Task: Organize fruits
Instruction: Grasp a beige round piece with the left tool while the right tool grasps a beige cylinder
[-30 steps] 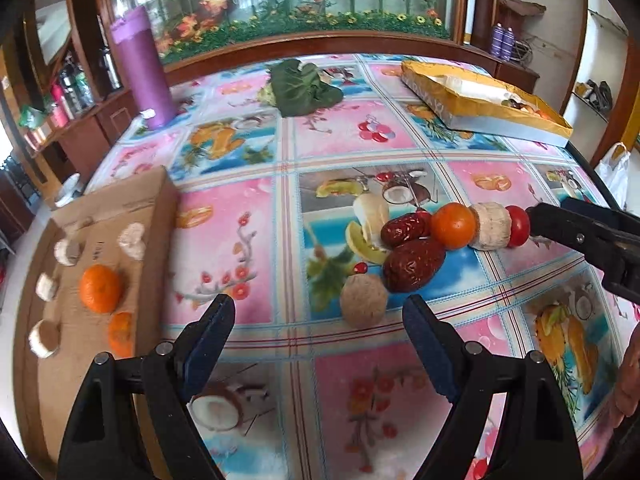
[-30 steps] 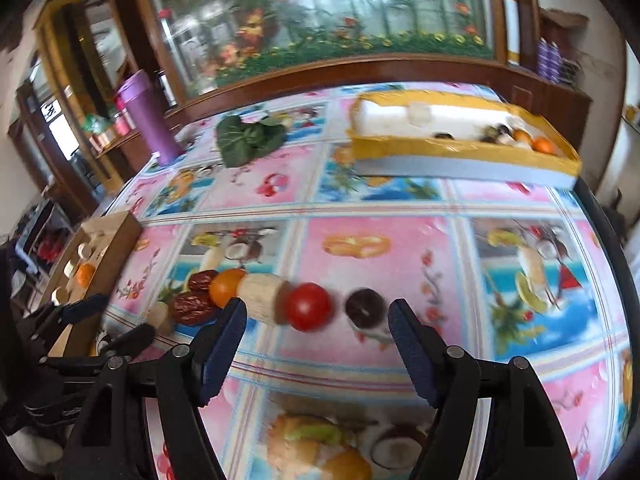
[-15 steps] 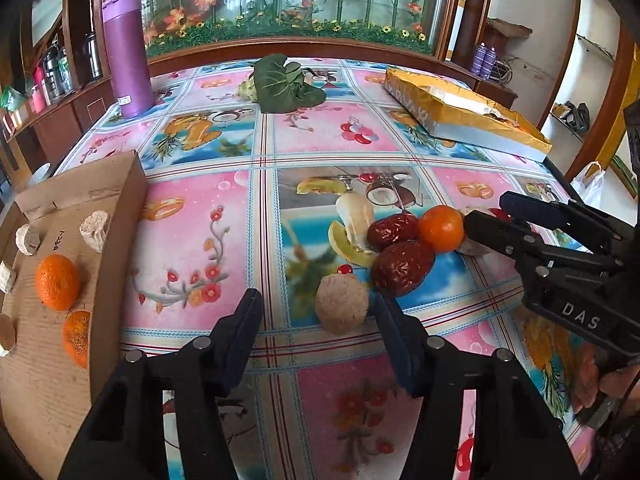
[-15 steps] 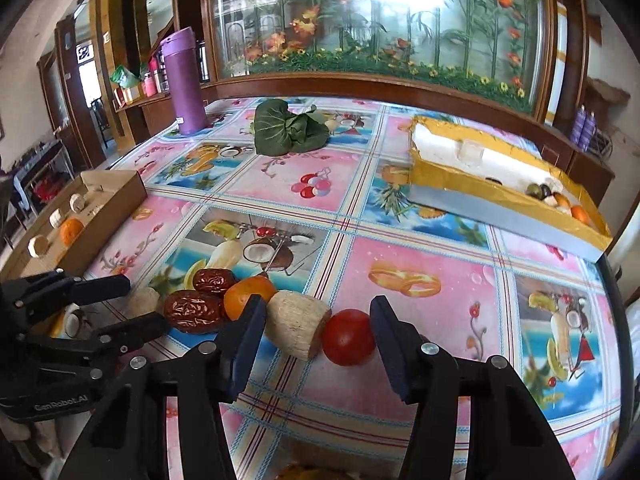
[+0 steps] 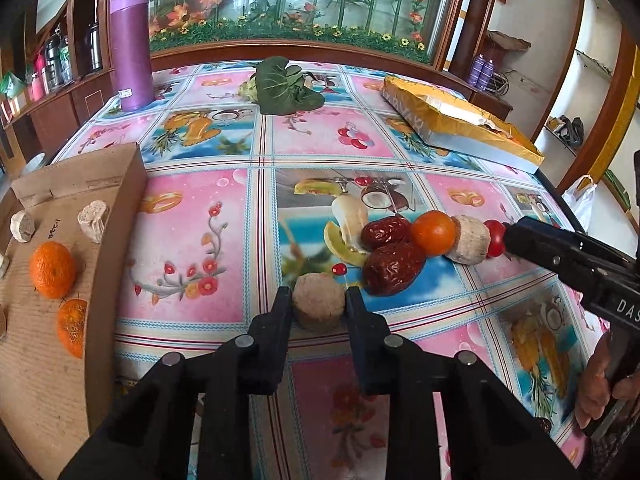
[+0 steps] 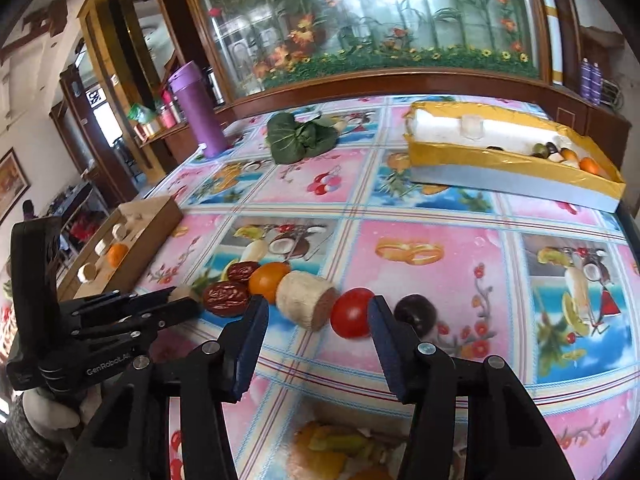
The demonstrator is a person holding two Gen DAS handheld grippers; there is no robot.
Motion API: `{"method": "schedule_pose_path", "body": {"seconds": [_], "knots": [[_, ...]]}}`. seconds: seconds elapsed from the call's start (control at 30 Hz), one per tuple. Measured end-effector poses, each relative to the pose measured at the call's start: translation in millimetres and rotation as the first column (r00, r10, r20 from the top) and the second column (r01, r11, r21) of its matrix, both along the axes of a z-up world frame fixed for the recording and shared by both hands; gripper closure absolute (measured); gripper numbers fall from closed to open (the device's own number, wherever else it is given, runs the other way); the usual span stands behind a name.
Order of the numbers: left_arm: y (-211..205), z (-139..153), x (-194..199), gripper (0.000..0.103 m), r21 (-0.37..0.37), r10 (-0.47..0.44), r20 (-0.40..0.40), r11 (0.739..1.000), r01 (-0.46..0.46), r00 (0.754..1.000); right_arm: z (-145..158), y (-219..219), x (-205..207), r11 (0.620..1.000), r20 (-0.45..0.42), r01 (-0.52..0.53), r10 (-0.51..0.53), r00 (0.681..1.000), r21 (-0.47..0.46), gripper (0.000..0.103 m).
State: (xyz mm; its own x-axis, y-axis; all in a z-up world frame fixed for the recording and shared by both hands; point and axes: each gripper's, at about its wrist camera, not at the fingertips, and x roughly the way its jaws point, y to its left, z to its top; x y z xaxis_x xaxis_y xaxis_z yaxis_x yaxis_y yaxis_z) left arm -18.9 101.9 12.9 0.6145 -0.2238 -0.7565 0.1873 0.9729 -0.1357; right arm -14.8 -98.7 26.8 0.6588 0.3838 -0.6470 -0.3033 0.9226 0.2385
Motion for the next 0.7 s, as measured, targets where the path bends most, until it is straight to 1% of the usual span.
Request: {"method": "schedule_pose_path", "body": {"seconds": [0.1, 0.17, 0.2, 0.27, 0.33, 0.37, 0.43, 0.5, 0.53, 0.6, 0.67, 0.7], "knots": [[1.5, -0.2, 0.5, 0.077, -0.009, 0.002, -0.002, 1.000, -0.002, 1.000, 7.1, 5.0, -4.5, 0.998, 0.060, 0.034, -0.031, 0.998, -0.048, 0.047], [2.3, -0.3, 0.4, 0.077, -0.015, 0.003, -0.003, 1.000, -0.003, 1.000, 9.6, 15.4, -1.9, 0.995, 0.064, 0.002, 0.004, 0.998, -0.099, 0.047], [2.5, -0.3, 0.4, 0.077, -0.016, 0.003, -0.003, 1.000, -0.003, 1.000, 9.8, 24.2, -0.5, 0.988, 0.065, -0.022, 0.032, 0.997, -0.150, 0.047], [3.7, -0.3, 0.1, 0.078, -0.031, 0.001, -0.006, 1.000, -0.002, 1.000, 8.1, 40.9, 1.8, 0.964, 0.072, -0.073, 0.094, 0.993, -0.257, 0.047], [3.9, -0.3, -0.2, 0.078, -0.038, -0.002, -0.008, 0.999, 0.001, 1.000, 2.3, 56.2, 6.9, 0.927, 0.048, -0.128, 0.154, 0.987, -0.353, 0.047], [3.6, -0.2, -0.5, 0.078, -0.039, -0.005, -0.008, 0.999, 0.004, 1.000, -1.7, 61.0, 9.6, 0.911, 0.033, -0.147, 0.173, 0.984, -0.385, 0.047], [2.3, -0.3, -1.2, 0.078, -0.047, -0.018, -0.009, 0.999, 0.017, 1.000, -11.0, 69.6, 15.1, 0.877, -0.002, -0.189, 0.209, 0.978, -0.441, 0.052], [0.4, -0.1, -2.2, 0.077, -0.049, -0.031, -0.009, 0.998, 0.031, 0.999, -18.5, 76.2, 18.8, 0.839, -0.015, -0.200, 0.223, 0.975, -0.506, 0.060], [-0.5, 0.0, -2.6, 0.078, -0.054, -0.038, -0.009, 0.998, 0.038, 0.999, -19.0, 77.1, 19.9, 0.832, -0.024, -0.203, 0.223, 0.974, -0.517, 0.060], [-0.8, 0.2, -3.2, 0.078, -0.065, -0.048, -0.011, 0.997, 0.047, 0.999, -15.3, 74.7, 20.4, 0.847, -0.055, -0.217, 0.218, 0.974, -0.485, 0.060], [0.6, 1.0, -3.8, 0.078, -0.082, -0.050, -0.010, 0.995, 0.049, 0.999, -12.0, 73.0, 15.5, 0.852, -0.051, -0.199, 0.199, 0.979, -0.484, 0.060], [1.8, 1.7, -4.2, 0.078, -0.092, -0.047, -0.008, 0.995, 0.046, 0.999, -10.1, 70.5, 11.7, 0.861, -0.051, -0.190, 0.188, 0.981, -0.472, 0.060]]}}
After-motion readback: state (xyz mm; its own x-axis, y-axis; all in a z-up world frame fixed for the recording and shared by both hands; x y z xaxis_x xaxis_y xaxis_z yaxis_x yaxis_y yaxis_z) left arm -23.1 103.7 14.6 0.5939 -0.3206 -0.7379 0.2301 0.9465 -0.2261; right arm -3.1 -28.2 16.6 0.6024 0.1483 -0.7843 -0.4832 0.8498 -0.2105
